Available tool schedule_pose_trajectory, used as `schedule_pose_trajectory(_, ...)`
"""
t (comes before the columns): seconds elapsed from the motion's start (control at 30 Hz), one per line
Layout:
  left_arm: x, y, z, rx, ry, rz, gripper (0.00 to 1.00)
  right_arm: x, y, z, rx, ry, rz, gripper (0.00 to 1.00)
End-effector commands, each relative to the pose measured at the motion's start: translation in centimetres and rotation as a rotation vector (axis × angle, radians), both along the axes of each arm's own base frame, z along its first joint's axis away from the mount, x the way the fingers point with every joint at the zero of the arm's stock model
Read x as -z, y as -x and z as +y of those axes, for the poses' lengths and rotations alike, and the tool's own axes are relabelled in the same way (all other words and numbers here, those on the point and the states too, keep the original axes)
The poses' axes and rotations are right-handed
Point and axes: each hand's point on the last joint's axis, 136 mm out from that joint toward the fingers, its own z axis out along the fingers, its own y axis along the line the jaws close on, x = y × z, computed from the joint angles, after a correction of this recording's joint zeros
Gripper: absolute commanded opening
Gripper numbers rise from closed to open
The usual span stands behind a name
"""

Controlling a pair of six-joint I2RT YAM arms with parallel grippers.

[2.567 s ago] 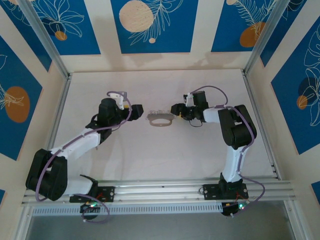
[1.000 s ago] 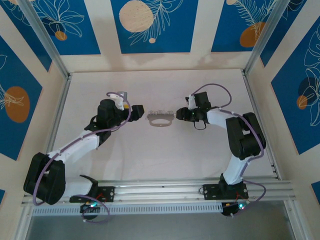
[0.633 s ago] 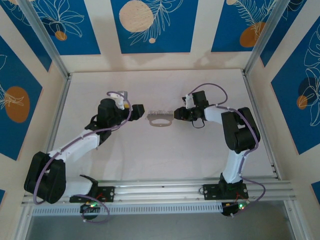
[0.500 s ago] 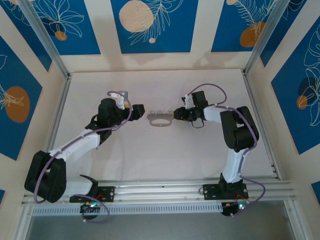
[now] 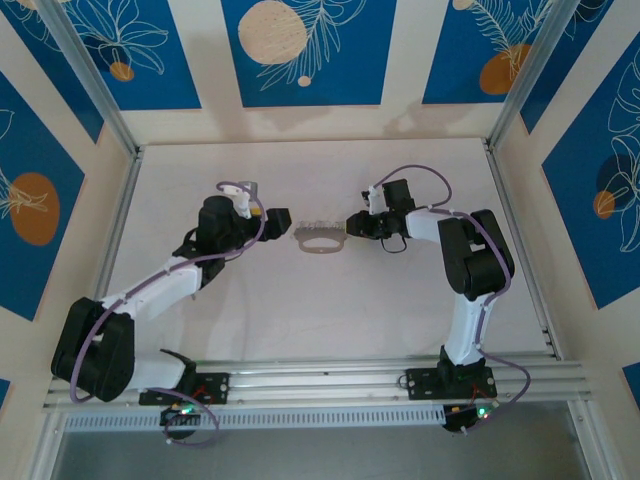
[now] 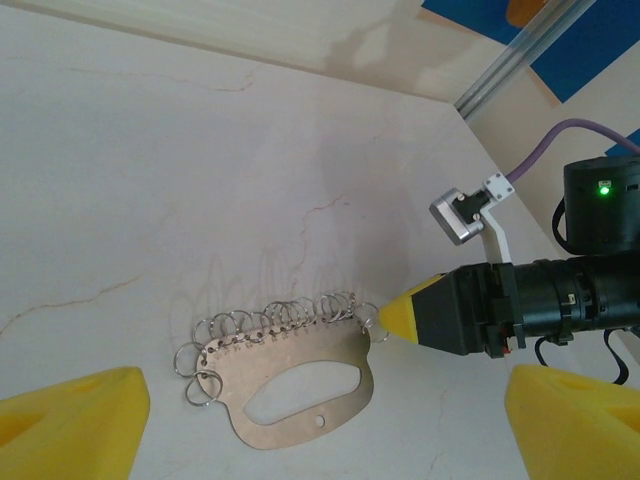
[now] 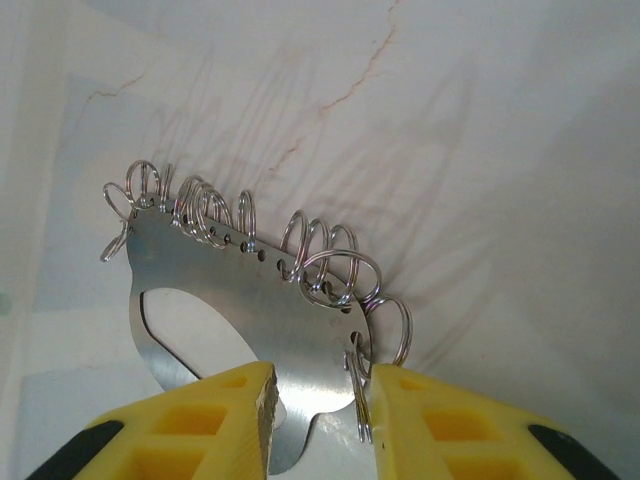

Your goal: Put the keys on the keyring

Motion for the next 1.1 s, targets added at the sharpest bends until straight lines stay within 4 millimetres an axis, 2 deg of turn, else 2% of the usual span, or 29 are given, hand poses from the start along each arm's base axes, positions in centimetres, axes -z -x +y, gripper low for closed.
schedule_pose_trajectory(0.0,-1.7,-0.2,-1.0,0.030,0.029,-0.039,0.92,0.0,-0.3,0.1,-0.004,-0.025,0.009,0.33)
schedule_pose_trajectory(0.33,-1.7,-0.2,-1.0,0.029,0.032,-0.041,0.92,0.8,-0.6,-0.4,0.000,-0.013,0.019,0.37)
schedule_pose_trajectory(0.63,-1.5,-0.2,-1.1,0.029,0.038,-0.034,0.92,0.4,-0.8,0.8,-0.045,-0.050,0.010,0.40)
schedule_pose_trajectory(0.77,-1.5,-0.2,-1.0,0.028,0.038,-0.035,0.92,0.0,-0.3,1.5,-0.076,-0.060,0.006,0.39)
schedule_pose_trajectory(1.07,-1.3,-0.2,-1.1,0.027,0.050,-0.036,0.92,-0.4,1.1,1.4,-0.085,-0.053,0.004,0.35)
